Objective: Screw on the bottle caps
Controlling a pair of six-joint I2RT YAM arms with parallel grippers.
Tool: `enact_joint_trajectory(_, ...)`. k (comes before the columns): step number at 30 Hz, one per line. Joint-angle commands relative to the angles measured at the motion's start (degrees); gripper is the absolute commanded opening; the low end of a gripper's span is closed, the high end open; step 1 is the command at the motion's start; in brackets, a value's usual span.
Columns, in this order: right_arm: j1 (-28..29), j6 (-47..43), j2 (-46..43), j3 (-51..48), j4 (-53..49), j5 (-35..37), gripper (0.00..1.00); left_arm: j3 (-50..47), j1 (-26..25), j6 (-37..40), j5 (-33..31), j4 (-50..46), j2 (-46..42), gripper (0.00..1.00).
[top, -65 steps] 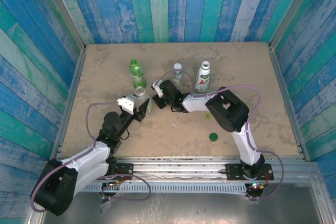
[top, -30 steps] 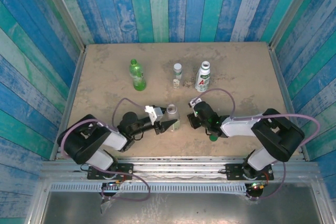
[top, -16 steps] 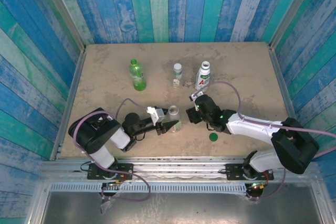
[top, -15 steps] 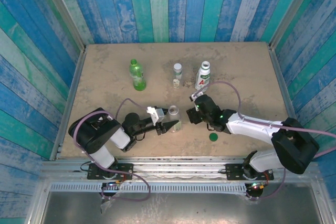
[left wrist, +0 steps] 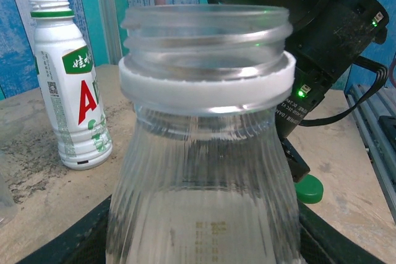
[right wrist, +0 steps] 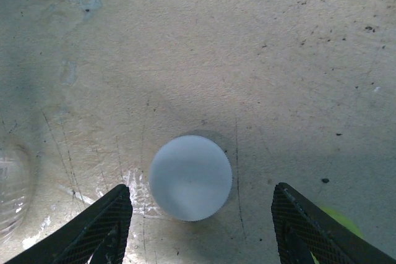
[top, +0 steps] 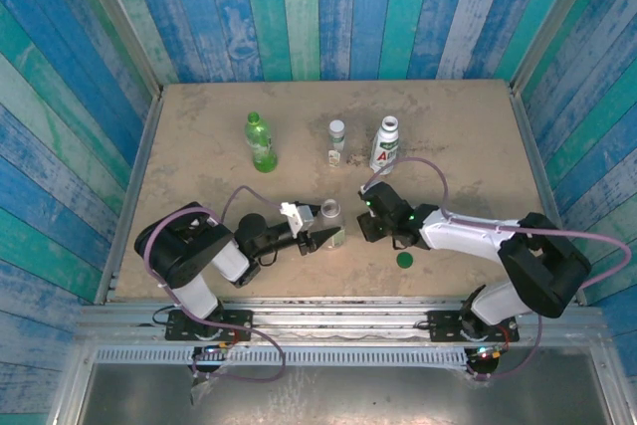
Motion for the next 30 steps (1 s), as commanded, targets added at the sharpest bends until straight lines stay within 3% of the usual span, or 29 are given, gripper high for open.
enact_joint_trajectory(1,-0.1,-0.5,1.3,1.4,0.1,-0.7,0.64,0.7,-0.2,1.3,-0.3,-1.8,1.7,0.54)
enact_joint_trajectory(20,-1.3,-0.8,7.3,2.1,3.5,-2.5,0.5,1.0,-0.1,1.0,0.3,-3.0,1.8,0.55)
enact_joint_trajectory(30,-1.3,-1.2,1.3,1.7,0.1,-2.5,0.43,1.3,-0.2,0.9,0.7,-3.7,1.7,0.55)
